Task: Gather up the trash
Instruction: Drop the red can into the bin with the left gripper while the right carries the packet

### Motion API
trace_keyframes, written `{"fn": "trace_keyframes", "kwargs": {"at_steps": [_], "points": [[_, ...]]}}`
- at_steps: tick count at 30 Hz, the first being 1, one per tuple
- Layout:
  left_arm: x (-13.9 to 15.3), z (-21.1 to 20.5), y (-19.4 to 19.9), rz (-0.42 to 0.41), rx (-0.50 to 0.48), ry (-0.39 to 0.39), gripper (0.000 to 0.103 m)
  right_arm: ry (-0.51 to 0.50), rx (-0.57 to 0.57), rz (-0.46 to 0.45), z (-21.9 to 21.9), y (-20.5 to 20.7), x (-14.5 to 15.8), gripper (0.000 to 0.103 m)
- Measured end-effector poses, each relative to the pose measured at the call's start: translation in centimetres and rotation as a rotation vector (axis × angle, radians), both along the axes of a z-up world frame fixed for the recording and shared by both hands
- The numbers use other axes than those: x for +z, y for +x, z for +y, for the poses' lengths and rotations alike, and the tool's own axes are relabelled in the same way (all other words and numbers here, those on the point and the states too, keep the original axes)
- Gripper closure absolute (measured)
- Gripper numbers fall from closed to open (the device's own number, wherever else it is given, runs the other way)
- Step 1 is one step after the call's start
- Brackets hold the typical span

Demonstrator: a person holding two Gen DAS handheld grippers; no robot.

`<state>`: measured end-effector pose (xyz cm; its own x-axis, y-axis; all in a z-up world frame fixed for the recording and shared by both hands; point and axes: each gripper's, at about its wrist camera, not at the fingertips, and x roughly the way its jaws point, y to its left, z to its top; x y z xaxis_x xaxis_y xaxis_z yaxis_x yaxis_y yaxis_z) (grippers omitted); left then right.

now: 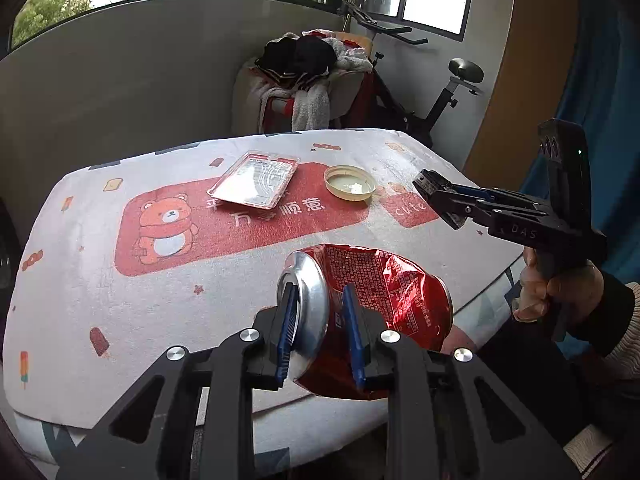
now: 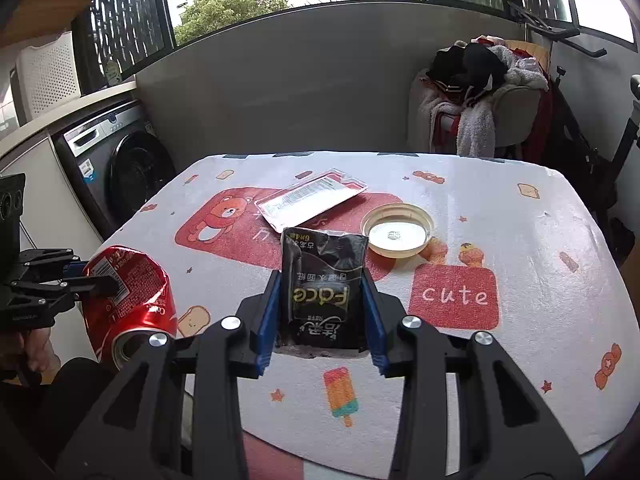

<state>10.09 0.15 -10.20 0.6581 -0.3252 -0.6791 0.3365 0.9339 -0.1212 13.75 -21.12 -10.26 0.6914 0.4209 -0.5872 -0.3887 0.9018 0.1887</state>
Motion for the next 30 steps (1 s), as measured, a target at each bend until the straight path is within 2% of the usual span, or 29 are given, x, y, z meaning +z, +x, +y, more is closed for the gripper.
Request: {"fn": "trace_keyframes", "kwargs": {"at_steps": [5,11,16,23,25,29,30], "points": [[-1.3,-0.9,-5.2,0.012,-0.028,0.028,0.08,0.004,0.026,-0.003,1.3,-4.1,0.4,0.063],[-4.2,-1.7,-9.5,0.06,-0.042,0.049,0.08,0.038,0.026,-0.006,1.6,-7.8,0.4,0.063],[-6.3,-2.1,-11.2,0.095,-0.055,0.078,0.08,0.048,0.014,0.013,1.1,-9.6,-0.2,0.063],[-6.3,-1.7,-12.0,0.088,-0.053,0.063,0.079,0.059,0.009,0.042,0.7,-11.2,-1.0,0.063],[-5.9,-1.3,-12.1,0.07,-0.047,0.042,0.067,0.055,0.016,0.049,1.0,-11.6,-1.3,0.063],[-4.5,-0.6,-12.7,-0.022,-0.013,0.043,0.046,0.04,0.038,0.073,1.6,-12.2,-2.4,0.063],[-4.2,-0.4,-12.8,-0.043,0.002,0.047,0.037,0.032,0.044,0.08,1.9,-12.3,-2.7,0.063]]}}
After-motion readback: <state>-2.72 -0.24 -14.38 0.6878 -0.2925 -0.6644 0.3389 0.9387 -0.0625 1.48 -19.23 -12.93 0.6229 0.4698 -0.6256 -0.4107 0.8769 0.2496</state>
